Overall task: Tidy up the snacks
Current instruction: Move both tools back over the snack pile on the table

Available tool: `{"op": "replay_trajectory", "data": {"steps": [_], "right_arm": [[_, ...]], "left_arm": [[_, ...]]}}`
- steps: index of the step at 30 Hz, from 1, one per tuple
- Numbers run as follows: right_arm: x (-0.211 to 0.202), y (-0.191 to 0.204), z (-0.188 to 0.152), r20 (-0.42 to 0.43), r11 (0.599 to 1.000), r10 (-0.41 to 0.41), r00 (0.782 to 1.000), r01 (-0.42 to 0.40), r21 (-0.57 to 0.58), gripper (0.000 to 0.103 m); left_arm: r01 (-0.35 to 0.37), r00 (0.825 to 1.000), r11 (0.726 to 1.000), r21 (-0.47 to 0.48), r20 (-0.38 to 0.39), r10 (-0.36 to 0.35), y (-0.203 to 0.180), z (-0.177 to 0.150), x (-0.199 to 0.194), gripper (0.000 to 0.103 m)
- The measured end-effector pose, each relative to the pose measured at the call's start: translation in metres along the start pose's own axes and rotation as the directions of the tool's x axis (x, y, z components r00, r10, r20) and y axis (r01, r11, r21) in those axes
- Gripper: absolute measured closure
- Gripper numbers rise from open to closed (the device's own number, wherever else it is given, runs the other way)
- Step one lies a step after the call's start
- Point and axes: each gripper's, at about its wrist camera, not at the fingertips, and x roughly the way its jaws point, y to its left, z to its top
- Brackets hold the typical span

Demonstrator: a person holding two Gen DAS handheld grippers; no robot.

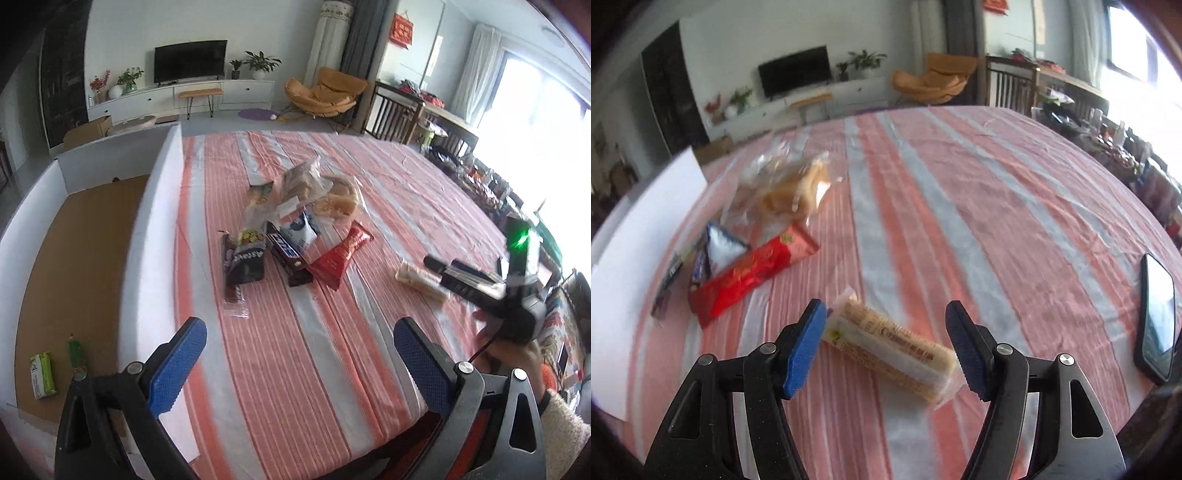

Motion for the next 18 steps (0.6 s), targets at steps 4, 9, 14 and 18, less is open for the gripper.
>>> {"op": "replay_trajectory", "data": {"steps": [4, 9, 14, 18], "right_arm": [[-0.013, -0.021, -0.011, -0.025, 0.988, 0.044, 0.999, -0.040, 0.150, 0.032], [-0.013, -0.022, -0.041, -0.140, 0.956, 0.088, 0.986, -0.044, 0.289, 0.032], [-0.015, -0.008, -0.047, -0.158, 0.977, 0.024, 0.987, 0.010, 0.212, 0.032], [-0.009, -0.009, -0.050, -0.190, 0.979, 0.016, 0.982, 0.023, 0.203, 0.032]], "left_arm": [[0.025, 0.991, 0.999, 0.033, -0.135, -0.020, -0.017, -0.009, 0.054, 0.002], [-0.025, 0.978, 0.995, 0.094, -0.206, 0.044, -0.029, -0.019, 0.103, 0.002], [-0.067, 0.971, 0.989, 0.131, -0.219, 0.094, -0.032, -0.024, 0.124, 0.002], [-0.086, 0.973, 0.984, 0.154, -0.201, 0.116, -0.035, -0.025, 0.128, 0.000]]}}
